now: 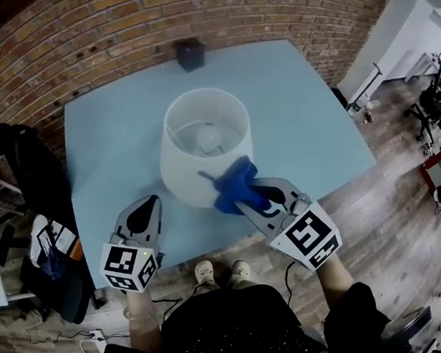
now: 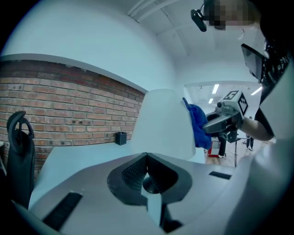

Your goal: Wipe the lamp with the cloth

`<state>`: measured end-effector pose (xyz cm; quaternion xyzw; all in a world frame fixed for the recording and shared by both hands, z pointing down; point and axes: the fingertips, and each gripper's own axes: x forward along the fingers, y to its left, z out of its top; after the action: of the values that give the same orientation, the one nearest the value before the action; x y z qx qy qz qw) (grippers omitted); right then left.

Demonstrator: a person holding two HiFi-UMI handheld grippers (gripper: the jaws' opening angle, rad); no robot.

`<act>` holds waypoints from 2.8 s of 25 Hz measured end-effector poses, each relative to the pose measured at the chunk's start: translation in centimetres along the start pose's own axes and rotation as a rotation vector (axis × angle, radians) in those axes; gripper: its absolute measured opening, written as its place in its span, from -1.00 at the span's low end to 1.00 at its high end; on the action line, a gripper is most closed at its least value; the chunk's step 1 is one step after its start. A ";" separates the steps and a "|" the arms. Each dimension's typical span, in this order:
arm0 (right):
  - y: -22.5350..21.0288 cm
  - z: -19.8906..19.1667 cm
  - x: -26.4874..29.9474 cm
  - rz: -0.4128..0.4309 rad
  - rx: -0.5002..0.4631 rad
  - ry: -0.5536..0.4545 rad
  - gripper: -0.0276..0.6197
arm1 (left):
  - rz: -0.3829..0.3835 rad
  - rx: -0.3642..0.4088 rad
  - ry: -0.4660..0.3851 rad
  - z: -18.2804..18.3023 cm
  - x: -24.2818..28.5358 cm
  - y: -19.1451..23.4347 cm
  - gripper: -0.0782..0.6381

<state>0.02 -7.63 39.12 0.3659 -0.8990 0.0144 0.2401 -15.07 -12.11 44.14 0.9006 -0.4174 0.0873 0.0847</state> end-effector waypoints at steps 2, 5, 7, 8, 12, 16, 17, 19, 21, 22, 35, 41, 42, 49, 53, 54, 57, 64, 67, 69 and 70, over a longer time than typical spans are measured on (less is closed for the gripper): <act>0.2 -1.9 0.3 0.027 0.030 0.030 -0.64 | 0.007 -0.002 0.003 -0.3 0.0 -0.4 -0.76; 0.4 -4.7 0.8 0.059 0.072 0.069 -0.64 | 0.007 -0.009 0.009 -0.7 0.1 -1.2 -0.76; 0.5 -6.5 1.4 0.072 0.103 0.094 -0.64 | 0.008 -0.017 0.016 -1.1 0.2 -1.5 -0.76; 0.6 -7.4 1.7 0.075 0.115 0.111 -0.64 | 0.010 -0.020 0.019 -1.3 0.2 -1.6 -0.76; 1.4 -11.3 2.7 0.067 0.088 0.151 -0.64 | 0.017 -0.027 0.011 -2.0 0.6 -2.4 -0.76; 4.6 -13.7 4.6 0.136 0.118 0.113 -0.64 | -0.005 -0.053 0.019 -3.5 0.6 -3.5 -0.76; 5.6 -13.6 5.2 0.151 0.123 0.091 -0.64 | -0.006 -0.061 0.027 -4.0 0.5 -3.7 -0.76; 6.8 -12.7 6.4 0.124 0.084 0.022 -0.64 | 0.011 -0.066 0.033 -4.7 0.3 -3.6 -0.76; 6.8 -11.1 7.4 0.031 -0.030 -0.053 -0.64 | 0.043 -0.073 0.027 -5.2 -0.2 -3.2 -0.76; 6.6 -10.4 7.9 -0.020 -0.103 -0.077 -0.64 | 0.059 -0.078 0.024 -5.3 -0.6 -2.9 -0.76; 1.3 -8.4 13.3 -0.357 -0.437 -0.098 -0.64 | 0.143 -0.047 -0.026 -5.6 -3.4 -0.3 -0.76; 0.5 -10.1 16.3 -0.373 -0.432 -0.016 -0.64 | 0.131 -0.022 0.001 -6.0 -2.8 -0.5 -0.76; 0.6 -10.5 16.8 -0.370 -0.425 0.001 -0.64 | 0.131 -0.024 0.005 -6.2 -2.8 -0.5 -0.76; 1.2 -14.2 18.9 -0.276 -0.331 0.149 -0.64 | 0.120 -0.022 0.030 -6.9 -2.3 -0.7 -0.76; 3.2 -15.5 17.9 -0.138 -0.278 0.180 -0.64 | 0.108 -0.008 0.034 -7.2 -1.7 -0.9 -0.76; 3.8 -15.6 17.3 -0.108 -0.260 0.175 -0.64 | 0.109 -0.006 0.032 -7.2 -1.6 -0.9 -0.76; 5.0 -15.7 14.5 -0.025 -0.195 0.127 -0.64 | 0.105 -0.009 0.022 -7.1 -1.3 -1.0 -0.76; 0.7 -13.6 6.0 -0.076 0.294 -0.166 -0.64 | 0.075 -0.014 0.016 -6.7 0.3 -2.0 -0.76; -2.1 -12.3 4.4 -0.110 0.456 -0.310 -0.64 | 0.064 -0.008 0.017 -6.5 0.9 -2.2 -0.76; -3.1 -12.0 4.9 -0.085 0.519 -0.359 -0.64 | 0.059 -0.005 0.020 -6.4 1.3 -2.4 -0.76; -3.5 -11.9 5.4 -0.064 0.560 -0.379 -0.64 | 0.058 -0.007 0.019 -6.3 1.4 -2.5 -0.76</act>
<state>4.02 -11.26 51.50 0.4417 -0.8769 0.1850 -0.0410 -12.81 -10.16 50.37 0.8868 -0.4429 0.0969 0.0893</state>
